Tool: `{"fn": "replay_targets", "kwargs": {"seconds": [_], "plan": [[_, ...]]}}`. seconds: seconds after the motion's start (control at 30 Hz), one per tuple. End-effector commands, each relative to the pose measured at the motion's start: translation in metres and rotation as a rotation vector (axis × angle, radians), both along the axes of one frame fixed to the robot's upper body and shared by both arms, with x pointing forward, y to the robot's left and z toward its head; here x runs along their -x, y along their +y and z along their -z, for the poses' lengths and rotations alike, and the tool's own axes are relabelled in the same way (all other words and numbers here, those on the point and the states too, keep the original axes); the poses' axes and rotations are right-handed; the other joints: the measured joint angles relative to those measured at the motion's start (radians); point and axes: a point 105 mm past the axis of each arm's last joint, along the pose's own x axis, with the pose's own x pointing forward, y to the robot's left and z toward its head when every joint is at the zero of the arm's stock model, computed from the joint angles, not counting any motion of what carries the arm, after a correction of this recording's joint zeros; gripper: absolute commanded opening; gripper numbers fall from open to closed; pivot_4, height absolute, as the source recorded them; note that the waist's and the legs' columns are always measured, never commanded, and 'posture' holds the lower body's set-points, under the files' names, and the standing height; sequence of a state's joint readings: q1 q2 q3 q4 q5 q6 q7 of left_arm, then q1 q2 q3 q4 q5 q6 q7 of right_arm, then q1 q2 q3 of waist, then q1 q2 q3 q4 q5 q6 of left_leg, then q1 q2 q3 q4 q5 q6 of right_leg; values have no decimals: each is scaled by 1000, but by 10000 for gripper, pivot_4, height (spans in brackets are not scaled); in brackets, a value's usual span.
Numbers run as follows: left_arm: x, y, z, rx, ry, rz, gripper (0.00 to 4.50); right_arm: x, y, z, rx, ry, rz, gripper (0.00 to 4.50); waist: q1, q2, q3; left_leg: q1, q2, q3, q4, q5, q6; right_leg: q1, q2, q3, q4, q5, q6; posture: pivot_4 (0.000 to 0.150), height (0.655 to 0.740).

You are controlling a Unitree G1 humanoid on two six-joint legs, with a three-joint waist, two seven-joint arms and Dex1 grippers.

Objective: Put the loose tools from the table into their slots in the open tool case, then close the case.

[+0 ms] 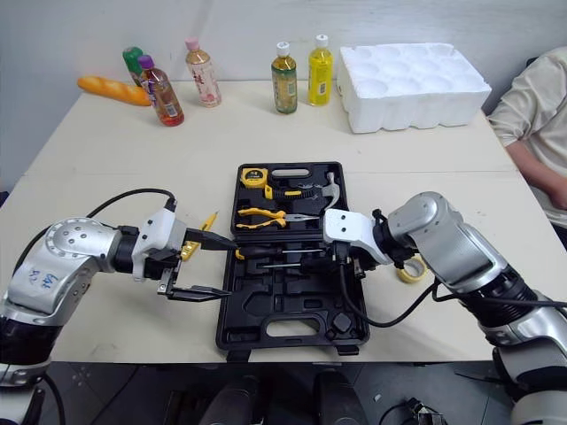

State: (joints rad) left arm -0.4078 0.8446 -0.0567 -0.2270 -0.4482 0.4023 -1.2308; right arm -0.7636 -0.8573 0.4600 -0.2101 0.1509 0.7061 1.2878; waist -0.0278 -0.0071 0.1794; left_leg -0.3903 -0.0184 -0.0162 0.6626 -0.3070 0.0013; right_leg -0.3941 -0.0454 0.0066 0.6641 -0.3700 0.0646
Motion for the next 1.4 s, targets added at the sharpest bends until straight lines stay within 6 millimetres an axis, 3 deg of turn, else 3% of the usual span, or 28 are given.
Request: {"fn": "replay_targets", "kwargs": {"seconds": [0.03,0.27,0.47,0.5,0.63,0.8,0.9,1.1,1.13,1.4], "plan": [[1,-4,-9,-2,-54,16,45000,0,4,-6,10,-34,-26,10810,0,0,0,0,0,0,0,0,0,0,0,0,0,0,0,1500,7400],[1,-4,-9,0,-59,12,45000,-1,6,-6,10,-41,-32,10810,0,0,0,0,0,0,0,0,0,0,0,0,0,0,0,1500,7400],[1,-5,-9,1,-54,16,45000,2,8,-22,-53,-80,-62,38739,0,0,0,0,0,0,0,0,0,0,0,0,0,0,0,1500,7400],[1,-6,-10,4,-55,18,45000,6,10,-25,-89,-80,-95,40572,0,0,0,0,0,0,0,0,0,0,0,0,0,0,0,1500,7400],[0,-10,-11,15,-57,25,45000,12,16,-28,-201,-112,-180,40572,0,0,0,0,0,0,0,0,0,0,0,0,0,0,0,1500,7400],[-1,-15,-13,31,-57,39,45000,-1,22,-27,-467,-89,-90,40572,0,-1,0,0,0,0,2,0,0,1,0,0,6,0,0,1500,7400],[-1,-16,-13,32,-56,45,45000,-4,20,-21,-533,-64,-61,32543,0,-1,0,0,0,0,2,0,0,1,0,0,7,0,0,1500,7400],[-3,-17,-14,32,-59,51,45000,-5,21,-4,-595,-16,-33,3385,-2,-1,0,0,0,0,2,0,0,1,0,0,8,0,0,1500,7400],[-3,-17,-14,32,-59,51,45000,-4,21,-1,-588,-9,-32,259,-2,-1,0,1,0,0,2,0,0,0,0,0,8,0,0,1500,7400],[-2,-17,-13,25,-60,58,45000,-6,18,14,-526,14,-2,259,-1,-1,0,0,0,0,3,0,0,0,0,0,9,0,0,1500,7400]]}}
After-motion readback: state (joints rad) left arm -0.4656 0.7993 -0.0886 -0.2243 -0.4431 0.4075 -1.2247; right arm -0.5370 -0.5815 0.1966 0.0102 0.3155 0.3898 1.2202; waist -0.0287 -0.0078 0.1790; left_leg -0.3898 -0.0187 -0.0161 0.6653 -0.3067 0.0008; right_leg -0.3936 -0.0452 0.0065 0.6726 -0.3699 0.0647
